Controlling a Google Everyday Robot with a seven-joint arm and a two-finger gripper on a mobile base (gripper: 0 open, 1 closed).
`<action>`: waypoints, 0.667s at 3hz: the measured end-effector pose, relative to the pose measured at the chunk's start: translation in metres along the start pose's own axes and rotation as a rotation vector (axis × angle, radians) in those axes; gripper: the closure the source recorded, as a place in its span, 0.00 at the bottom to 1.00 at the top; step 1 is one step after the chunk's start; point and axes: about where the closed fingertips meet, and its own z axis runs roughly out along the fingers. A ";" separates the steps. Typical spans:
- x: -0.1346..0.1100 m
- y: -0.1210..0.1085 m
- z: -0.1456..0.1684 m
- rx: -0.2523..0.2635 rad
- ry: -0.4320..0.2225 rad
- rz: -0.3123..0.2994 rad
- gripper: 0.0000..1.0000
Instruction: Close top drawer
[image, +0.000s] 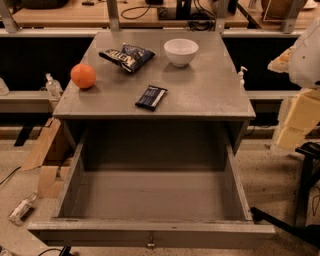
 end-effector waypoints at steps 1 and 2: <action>0.000 0.000 0.000 0.000 0.000 0.000 0.00; 0.007 0.017 0.021 -0.019 -0.041 0.021 0.00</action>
Offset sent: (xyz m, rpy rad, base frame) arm -0.0418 0.0001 -0.0972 0.1842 0.0551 -0.0211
